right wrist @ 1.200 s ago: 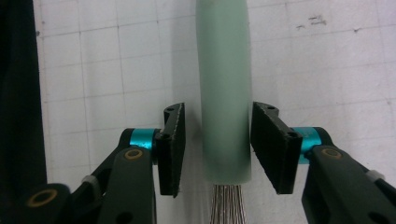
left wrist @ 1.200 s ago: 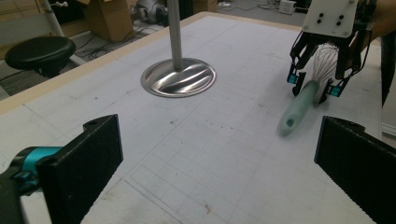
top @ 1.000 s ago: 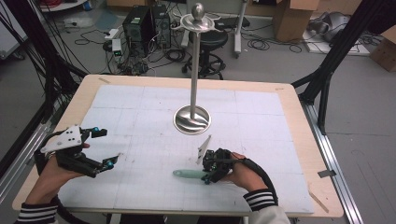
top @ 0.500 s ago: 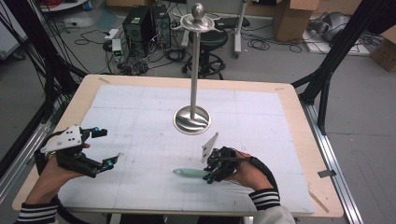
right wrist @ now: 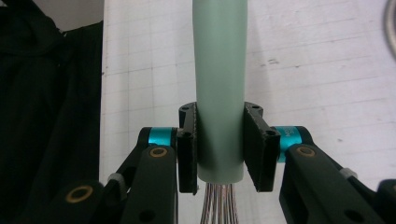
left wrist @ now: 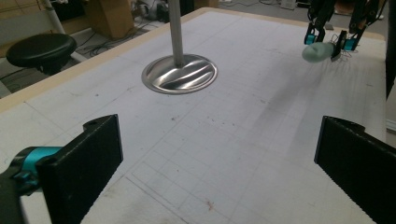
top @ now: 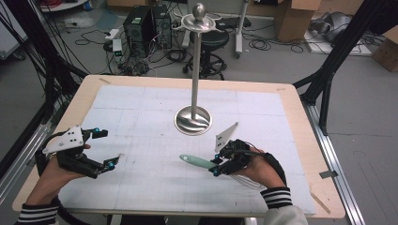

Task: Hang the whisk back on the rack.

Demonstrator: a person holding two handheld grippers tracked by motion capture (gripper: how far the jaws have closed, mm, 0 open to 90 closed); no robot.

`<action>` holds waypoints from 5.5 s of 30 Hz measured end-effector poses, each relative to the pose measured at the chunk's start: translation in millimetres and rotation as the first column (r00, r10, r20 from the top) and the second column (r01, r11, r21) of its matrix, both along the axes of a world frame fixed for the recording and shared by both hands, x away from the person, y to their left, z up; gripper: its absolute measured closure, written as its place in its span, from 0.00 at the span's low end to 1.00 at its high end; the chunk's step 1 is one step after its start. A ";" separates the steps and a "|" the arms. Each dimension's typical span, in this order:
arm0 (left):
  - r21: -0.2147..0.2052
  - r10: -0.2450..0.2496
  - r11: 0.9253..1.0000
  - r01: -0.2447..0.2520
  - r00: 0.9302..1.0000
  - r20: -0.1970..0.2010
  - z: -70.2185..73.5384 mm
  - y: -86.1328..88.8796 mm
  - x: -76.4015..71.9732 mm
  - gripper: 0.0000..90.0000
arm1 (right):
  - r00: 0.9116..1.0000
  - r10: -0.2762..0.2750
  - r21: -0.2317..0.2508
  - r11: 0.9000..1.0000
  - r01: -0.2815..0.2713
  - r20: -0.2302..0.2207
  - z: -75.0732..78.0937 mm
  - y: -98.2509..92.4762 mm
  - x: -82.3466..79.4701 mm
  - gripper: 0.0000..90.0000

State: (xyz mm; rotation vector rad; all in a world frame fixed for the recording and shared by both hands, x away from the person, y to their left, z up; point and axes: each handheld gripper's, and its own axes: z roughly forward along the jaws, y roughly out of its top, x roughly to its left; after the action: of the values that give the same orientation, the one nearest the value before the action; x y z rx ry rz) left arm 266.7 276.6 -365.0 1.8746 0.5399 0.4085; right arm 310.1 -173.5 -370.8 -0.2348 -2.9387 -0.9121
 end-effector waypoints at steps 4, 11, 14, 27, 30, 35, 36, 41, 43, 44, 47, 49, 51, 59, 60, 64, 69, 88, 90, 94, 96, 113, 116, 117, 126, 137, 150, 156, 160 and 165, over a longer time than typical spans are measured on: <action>0.004 0.003 1.000 -0.003 1.000 -0.001 -0.2 -0.3 0.1 0.02 | 1.000 -0.018 0.017 1.000 0.018 0.012 8.3 -6.5 0.7 0.77; 0.005 -0.002 1.000 0.002 1.000 -0.002 -0.5 -0.9 0.6 0.02 | 0.998 -0.055 0.089 0.995 0.051 0.033 27.0 -24.4 2.6 0.77; 0.007 -0.002 1.000 0.002 1.000 -0.004 -0.7 -1.2 1.5 0.02 | 0.996 -0.072 0.122 0.990 0.066 0.046 35.0 -31.8 2.6 0.77; 0.009 0.003 1.000 -0.003 1.000 -0.006 -1.1 -1.9 2.1 0.02 | 0.984 -0.165 0.241 0.960 0.145 0.063 61.0 -61.5 12.3 0.77; 0.009 0.001 1.000 -0.001 1.000 -0.006 -1.2 -1.5 2.5 0.02 | 0.977 -0.201 0.278 0.944 0.174 0.070 66.2 -68.2 15.1 0.77; 0.010 0.001 1.000 -0.001 1.000 -0.008 -1.2 -2.0 2.2 0.02 | 0.971 -0.224 0.284 0.939 0.192 0.081 74.4 -71.6 17.3 0.77; 0.010 0.001 1.000 -0.001 1.000 -0.009 -1.3 -2.2 2.2 0.02 | 0.968 -0.233 0.288 0.937 0.200 0.088 77.6 -72.3 17.8 0.77; 0.010 0.002 1.000 -0.002 1.000 -0.011 -1.7 -2.4 2.9 0.02 | 0.963 -0.252 0.306 0.928 0.212 0.097 91.2 -76.1 22.7 0.77; 0.010 0.000 1.000 0.000 1.000 -0.012 -1.9 -2.2 3.5 0.02 | 0.959 -0.265 0.320 0.921 0.222 0.097 96.5 -77.8 25.2 0.77; 0.010 0.000 1.000 0.000 1.000 -0.013 -2.0 -2.2 3.6 0.02 | 0.957 -0.275 0.328 0.916 0.231 0.093 98.8 -78.3 26.2 0.77; 0.012 -0.001 1.000 0.001 1.000 -0.013 -2.1 -2.5 4.0 0.02 | 0.951 -0.292 0.346 0.906 0.243 0.097 105.7 -78.8 30.8 0.77; 0.017 -0.001 1.000 0.001 1.000 -0.013 -2.2 -2.7 4.1 0.02 | 0.950 -0.296 0.356 0.902 0.245 0.096 109.5 -77.7 32.7 0.77; 0.015 -0.004 1.000 0.005 1.000 -0.015 -2.3 -3.6 3.9 0.02 | 0.949 -0.300 0.362 0.899 0.246 0.098 114.7 -74.4 34.9 0.77; 0.008 -0.011 1.000 0.011 1.000 -0.018 -2.7 -3.6 3.9 0.02 | 0.952 -0.286 0.387 0.894 0.226 0.106 134.2 -62.0 41.8 0.77; 0.007 -0.008 1.000 0.008 1.000 -0.019 -2.8 -3.8 4.0 0.02 | 0.952 -0.289 0.386 0.894 0.229 0.104 136.4 -61.3 42.4 0.77; 0.012 -0.012 1.000 0.012 1.000 -0.019 -2.9 -3.5 4.7 0.02 | 0.954 -0.277 0.387 0.897 0.214 0.114 147.5 -58.0 46.7 0.77; 0.009 -0.010 1.000 0.010 1.000 -0.019 -2.8 -3.7 4.3 0.02 | 0.951 -0.283 0.392 0.895 0.214 0.126 161.9 -55.1 53.6 0.77; 0.006 -0.015 1.000 0.015 1.000 -0.026 -4.1 -3.7 5.9 0.02 | 0.942 -0.288 0.425 0.884 0.192 0.173 202.7 -29.2 74.4 0.77; 0.004 -0.018 1.000 0.018 0.999 -0.028 -4.5 -3.6 6.4 0.02 | 0.942 -0.290 0.427 0.883 0.194 0.170 204.0 -27.7 77.4 0.77; 0.002 -0.020 1.000 0.020 0.999 -0.031 -5.0 -4.0 6.7 0.02 | 0.938 -0.299 0.427 0.881 0.202 0.173 205.0 -26.0 80.3 0.77; 0.001 -0.021 1.000 0.021 0.999 -0.031 -4.9 -4.0 6.8 0.02 | 0.937 -0.299 0.427 0.882 0.201 0.178 205.1 -24.9 81.3 0.77; -0.011 -0.021 1.000 0.021 0.999 -0.030 -4.3 -2.6 6.4 0.02 | 0.915 -0.355 0.421 0.872 0.250 0.191 200.0 -17.5 94.1 0.77; -0.010 -0.020 1.000 0.020 0.999 -0.031 -4.5 -2.6 6.6 0.02 | 0.911 -0.366 0.422 0.868 0.262 0.188 197.8 -19.1 95.6 0.77; -0.010 -0.021 1.000 0.021 0.999 -0.030 -4.6 -2.6 6.8 0.02 | 0.912 -0.369 0.424 0.866 0.266 0.181 196.9 -19.7 96.2 0.77; -0.012 -0.020 1.000 0.019 0.999 -0.031 -4.7 -1.3 7.4 0.02 | 0.905 -0.393 0.431 0.854 0.293 0.164 189.1 -21.3 106.4 0.77; -0.012 -0.012 1.000 0.012 0.999 -0.035 -5.8 1.2 8.1 0.02 | 0.907 -0.390 0.418 0.858 0.298 0.155 182.4 -11.9 115.0 0.77; -0.014 0.009 1.000 -0.010 0.999 -0.035 -5.7 1.9 7.0 0.02 | 0.874 -0.440 0.404 0.851 0.334 0.205 183.9 -8.7 107.7 0.61; -0.006 0.009 1.000 -0.010 0.999 -0.034 -6.2 1.0 7.9 0.02 | 0.860 -0.474 0.435 0.825 0.360 0.188 176.3 -24.0 97.3 0.47; -0.011 0.017 1.000 -0.017 0.999 -0.036 -5.8 2.4 8.0 0.02 | 0.857 -0.484 0.426 0.822 0.377 0.176 166.7 -34.7 90.1 0.35; -0.002 0.016 1.000 -0.016 0.999 -0.034 -6.2 0.8 7.5 0.02 | 0.831 -0.539 0.436 0.787 0.437 0.140 151.3 -43.6 78.4 0.11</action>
State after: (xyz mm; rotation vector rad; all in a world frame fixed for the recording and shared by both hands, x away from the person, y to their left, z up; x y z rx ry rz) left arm 274.2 277.3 -371.2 1.8788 0.5779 0.3866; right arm 388.5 -217.1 -219.5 -0.9658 -2.8636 -1.6871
